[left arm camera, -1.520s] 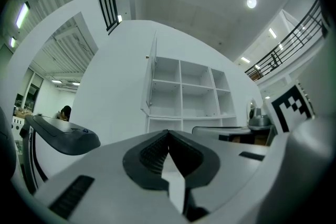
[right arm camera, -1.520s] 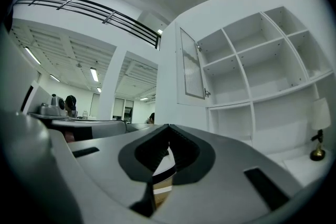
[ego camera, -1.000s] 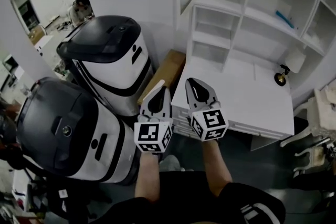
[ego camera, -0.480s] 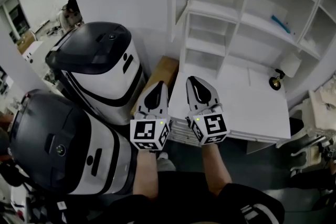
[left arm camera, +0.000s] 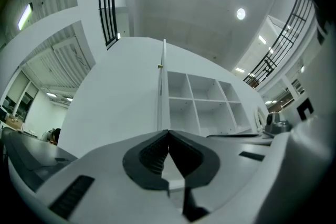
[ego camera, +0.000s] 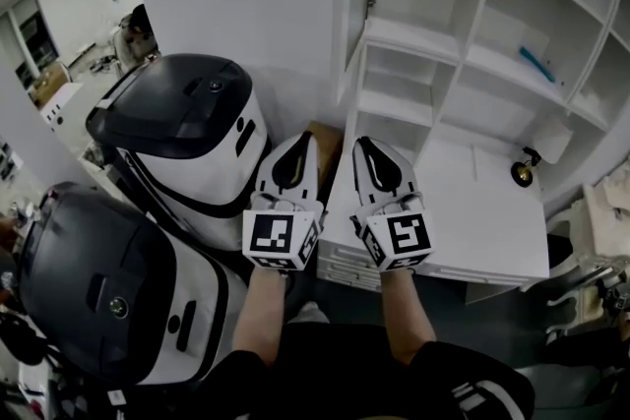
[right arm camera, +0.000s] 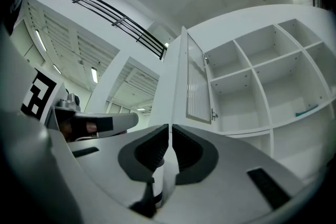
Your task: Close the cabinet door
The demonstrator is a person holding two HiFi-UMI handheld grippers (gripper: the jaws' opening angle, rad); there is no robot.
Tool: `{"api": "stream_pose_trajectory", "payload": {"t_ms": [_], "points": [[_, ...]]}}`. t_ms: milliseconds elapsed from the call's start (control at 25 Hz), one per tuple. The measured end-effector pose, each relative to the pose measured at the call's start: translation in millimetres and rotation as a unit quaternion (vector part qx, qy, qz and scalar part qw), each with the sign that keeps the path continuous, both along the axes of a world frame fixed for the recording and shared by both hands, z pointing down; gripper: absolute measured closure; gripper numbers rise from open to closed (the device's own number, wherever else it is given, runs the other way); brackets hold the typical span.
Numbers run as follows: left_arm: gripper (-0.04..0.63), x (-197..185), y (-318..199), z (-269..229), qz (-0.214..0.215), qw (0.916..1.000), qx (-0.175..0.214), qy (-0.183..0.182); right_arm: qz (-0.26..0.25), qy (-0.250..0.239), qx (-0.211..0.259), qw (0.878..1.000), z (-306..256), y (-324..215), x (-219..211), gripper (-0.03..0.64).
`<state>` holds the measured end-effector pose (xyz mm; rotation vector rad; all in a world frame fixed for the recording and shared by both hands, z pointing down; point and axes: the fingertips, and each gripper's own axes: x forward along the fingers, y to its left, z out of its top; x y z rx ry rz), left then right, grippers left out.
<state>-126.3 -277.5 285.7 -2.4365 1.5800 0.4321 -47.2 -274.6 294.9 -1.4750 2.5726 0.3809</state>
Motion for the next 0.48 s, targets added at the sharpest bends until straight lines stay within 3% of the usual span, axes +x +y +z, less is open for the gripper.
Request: {"api": "stream_pose_trajectory", "payload": {"t_ms": [200,480], "points": [[0.583,-8,-18,-32,0.013,0.9983,0.049,-0.028,0.005,-0.005,0.026,1.000,-23,-18,-13,0.597],[0.583,-30,-43,-77,0.016,0.9945,0.103,-0.010,0.024,-0.010,0.061,0.998,-48,-39,-24,0.597]]}}
